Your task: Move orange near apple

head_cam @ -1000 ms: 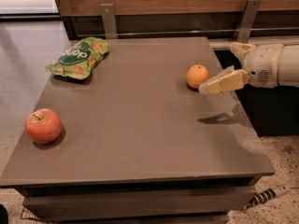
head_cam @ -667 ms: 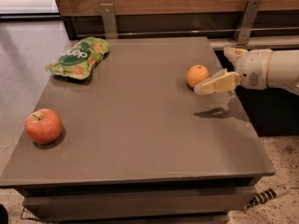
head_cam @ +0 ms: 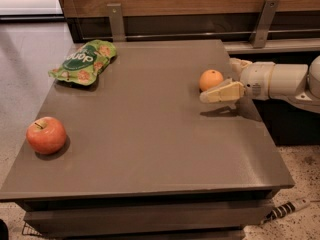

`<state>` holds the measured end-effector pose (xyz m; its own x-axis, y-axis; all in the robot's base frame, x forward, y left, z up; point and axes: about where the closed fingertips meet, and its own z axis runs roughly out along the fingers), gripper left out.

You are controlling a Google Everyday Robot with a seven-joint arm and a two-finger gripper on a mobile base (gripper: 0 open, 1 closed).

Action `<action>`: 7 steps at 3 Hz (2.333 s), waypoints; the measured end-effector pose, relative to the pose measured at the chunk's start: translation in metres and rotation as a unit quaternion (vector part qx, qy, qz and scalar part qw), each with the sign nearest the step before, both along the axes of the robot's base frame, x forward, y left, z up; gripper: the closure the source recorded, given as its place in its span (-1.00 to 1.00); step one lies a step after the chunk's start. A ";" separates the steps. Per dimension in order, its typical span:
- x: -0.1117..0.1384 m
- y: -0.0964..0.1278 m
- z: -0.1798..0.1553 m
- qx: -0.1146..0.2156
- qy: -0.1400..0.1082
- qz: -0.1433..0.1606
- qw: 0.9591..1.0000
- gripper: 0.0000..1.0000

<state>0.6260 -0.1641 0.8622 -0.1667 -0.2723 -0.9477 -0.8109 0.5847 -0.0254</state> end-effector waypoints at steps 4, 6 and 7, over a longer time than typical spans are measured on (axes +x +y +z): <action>0.023 0.025 -0.034 0.041 0.007 0.013 0.999 0.43; 0.022 0.030 -0.032 0.039 0.007 0.018 0.999 1.00; 0.008 0.037 -0.010 0.013 0.004 0.035 0.999 1.00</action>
Offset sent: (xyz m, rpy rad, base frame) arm 0.0307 0.0211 -0.0489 0.1190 0.0103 0.0120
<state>0.6344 -0.1268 0.8519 -0.1557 -0.2593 -0.9532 -0.8502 0.5264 -0.0043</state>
